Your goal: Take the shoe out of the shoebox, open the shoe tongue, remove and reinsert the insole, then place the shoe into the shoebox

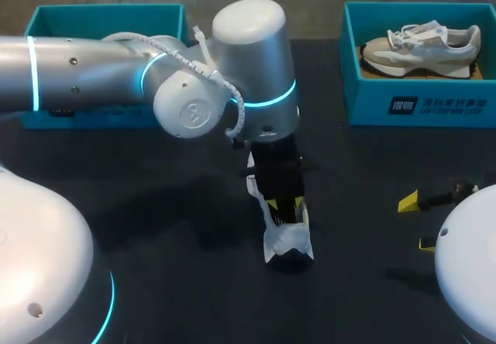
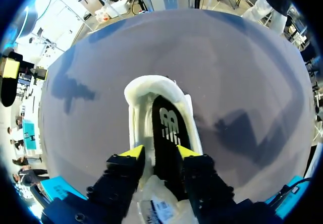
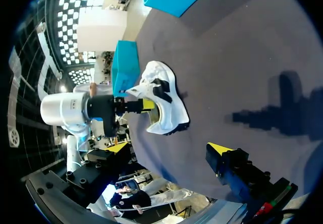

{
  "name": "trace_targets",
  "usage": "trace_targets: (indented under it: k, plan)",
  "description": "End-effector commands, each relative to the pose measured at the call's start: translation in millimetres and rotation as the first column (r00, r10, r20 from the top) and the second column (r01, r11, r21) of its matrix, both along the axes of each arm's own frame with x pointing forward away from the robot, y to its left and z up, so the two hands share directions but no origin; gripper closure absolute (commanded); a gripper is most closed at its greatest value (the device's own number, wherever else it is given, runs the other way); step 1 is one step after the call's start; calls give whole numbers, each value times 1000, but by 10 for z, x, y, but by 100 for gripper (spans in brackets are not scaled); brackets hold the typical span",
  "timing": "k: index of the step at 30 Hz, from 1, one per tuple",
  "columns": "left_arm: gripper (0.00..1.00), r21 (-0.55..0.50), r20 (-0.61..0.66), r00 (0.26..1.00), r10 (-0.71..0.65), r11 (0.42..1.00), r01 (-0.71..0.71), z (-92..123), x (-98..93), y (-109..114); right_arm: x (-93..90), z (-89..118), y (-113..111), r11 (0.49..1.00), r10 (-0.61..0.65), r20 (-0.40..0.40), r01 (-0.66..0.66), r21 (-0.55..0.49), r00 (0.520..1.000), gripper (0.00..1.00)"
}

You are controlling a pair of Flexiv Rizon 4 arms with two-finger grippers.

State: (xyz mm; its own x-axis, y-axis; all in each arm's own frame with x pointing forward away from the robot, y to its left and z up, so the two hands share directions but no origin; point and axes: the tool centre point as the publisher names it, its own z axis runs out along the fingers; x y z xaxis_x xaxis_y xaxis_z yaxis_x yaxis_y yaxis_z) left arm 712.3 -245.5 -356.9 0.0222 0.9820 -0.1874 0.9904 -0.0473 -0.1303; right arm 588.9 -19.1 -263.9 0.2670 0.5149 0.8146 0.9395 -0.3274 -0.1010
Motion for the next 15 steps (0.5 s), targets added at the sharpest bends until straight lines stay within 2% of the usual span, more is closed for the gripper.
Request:
trace_targets:
  k: [1,6,8,9,12,15]
  plan:
    - [57,6,-2,1000,-5,1000,5,-36,61,-57,-25,16,5,1000,-3,1,3,-4,1000,0]
    - [59,14,-2,1000,-10,1000,10,-44,95,-68,-25,16,5,1000,-3,1,3,-4,1000,0]
    - [64,5,-3,1000,-10,1000,10,-9,83,-68,-25,16,5,1000,-3,1,3,-4,1000,0]
    - [69,5,-7,1000,-14,1000,14,-4,76,-60,-25,16,5,1000,-3,1,3,-4,1000,0]
    - [67,20,-15,1000,-20,1000,20,-38,72,-39,-25,16,5,1000,-3,1,3,-4,1000,0]
    - [59,26,-16,1000,-13,1000,14,-63,121,-45,-25,16,5,1000,-3,1,3,-4,1000,0]
